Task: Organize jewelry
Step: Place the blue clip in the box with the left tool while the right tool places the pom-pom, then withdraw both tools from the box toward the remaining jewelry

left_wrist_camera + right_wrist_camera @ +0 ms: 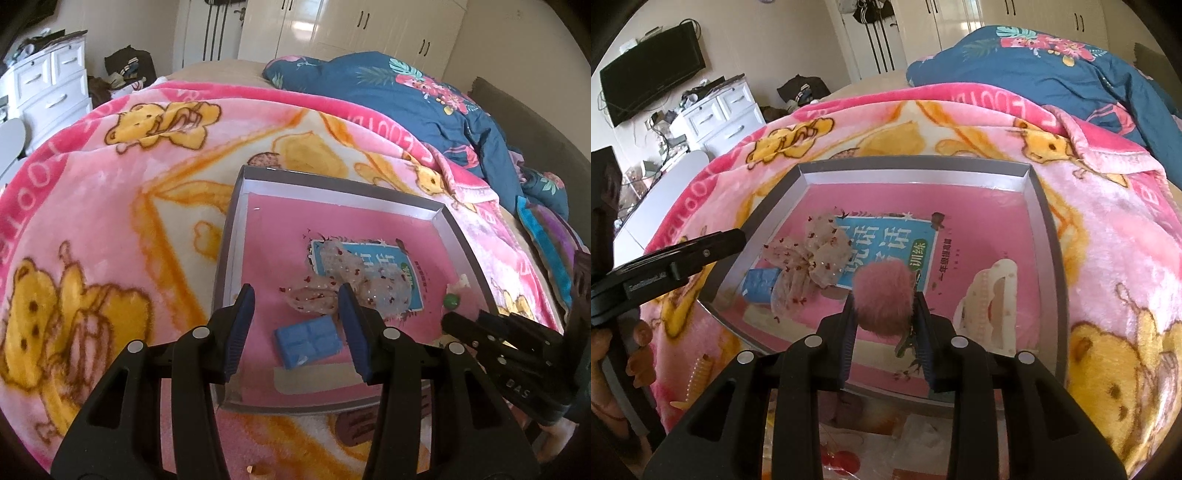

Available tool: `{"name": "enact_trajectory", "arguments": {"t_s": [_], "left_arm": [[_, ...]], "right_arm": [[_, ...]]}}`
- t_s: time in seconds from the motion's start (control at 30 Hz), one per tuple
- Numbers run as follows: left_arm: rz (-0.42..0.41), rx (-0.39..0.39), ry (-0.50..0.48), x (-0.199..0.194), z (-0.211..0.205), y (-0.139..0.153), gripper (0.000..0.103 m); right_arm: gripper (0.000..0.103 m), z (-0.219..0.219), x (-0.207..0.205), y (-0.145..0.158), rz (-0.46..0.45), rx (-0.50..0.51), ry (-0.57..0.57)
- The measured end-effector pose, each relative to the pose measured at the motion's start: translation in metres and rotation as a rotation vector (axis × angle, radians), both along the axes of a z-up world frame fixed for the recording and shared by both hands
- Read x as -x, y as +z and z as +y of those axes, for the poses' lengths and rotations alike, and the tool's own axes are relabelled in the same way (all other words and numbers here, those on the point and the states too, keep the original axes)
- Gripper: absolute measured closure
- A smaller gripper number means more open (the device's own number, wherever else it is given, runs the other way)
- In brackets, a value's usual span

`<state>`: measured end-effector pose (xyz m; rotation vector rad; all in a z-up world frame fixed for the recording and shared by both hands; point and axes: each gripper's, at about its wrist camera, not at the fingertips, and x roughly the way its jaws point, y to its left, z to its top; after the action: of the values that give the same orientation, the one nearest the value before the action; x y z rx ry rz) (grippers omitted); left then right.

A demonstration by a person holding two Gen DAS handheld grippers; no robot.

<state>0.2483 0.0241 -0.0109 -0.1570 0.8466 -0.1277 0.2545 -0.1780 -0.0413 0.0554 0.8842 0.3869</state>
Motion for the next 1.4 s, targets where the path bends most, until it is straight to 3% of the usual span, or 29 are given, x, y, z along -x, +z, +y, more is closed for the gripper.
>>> {"name": "enact_trajectory", "arguments": {"t_s": [0.13, 0.2, 0.33, 0.67, 0.97, 1.03, 1.17, 1.4], "left_arm": [[-0.006, 0.0, 0.009, 0.005, 0.002, 0.001, 0.065], [-0.007, 0.006, 0.011, 0.007, 0.003, 0.002, 0.065], [-0.012, 0.016, 0.014, 0.012, 0.002, 0.005, 0.065], [-0.042, 0.043, 0.033, 0.028, 0.008, 0.015, 0.062], [-0.092, 0.078, 0.067, 0.056, 0.014, 0.035, 0.032], [-0.106, 0.083, 0.079, 0.063, 0.016, 0.041, 0.016], [-0.118, 0.093, 0.085, 0.073, 0.02, 0.05, 0.01], [-0.151, 0.097, 0.09, 0.091, 0.025, 0.072, 0.009]], "right_arm": [[0.067, 0.0, 0.001, -0.001, 0.008, -0.013, -0.005], [0.059, -0.002, 0.004, 0.003, -0.001, -0.028, -0.006], [0.056, -0.008, 0.014, 0.013, -0.022, -0.046, -0.008], [0.026, -0.042, 0.04, 0.039, -0.076, -0.123, -0.082], [0.02, -0.06, 0.065, 0.059, -0.127, -0.124, -0.124], [0.015, -0.064, 0.071, 0.065, -0.138, -0.134, -0.132], [0.011, -0.071, 0.08, 0.076, -0.162, -0.15, -0.144], [0.011, -0.075, 0.093, 0.092, -0.184, -0.169, -0.142]]}}
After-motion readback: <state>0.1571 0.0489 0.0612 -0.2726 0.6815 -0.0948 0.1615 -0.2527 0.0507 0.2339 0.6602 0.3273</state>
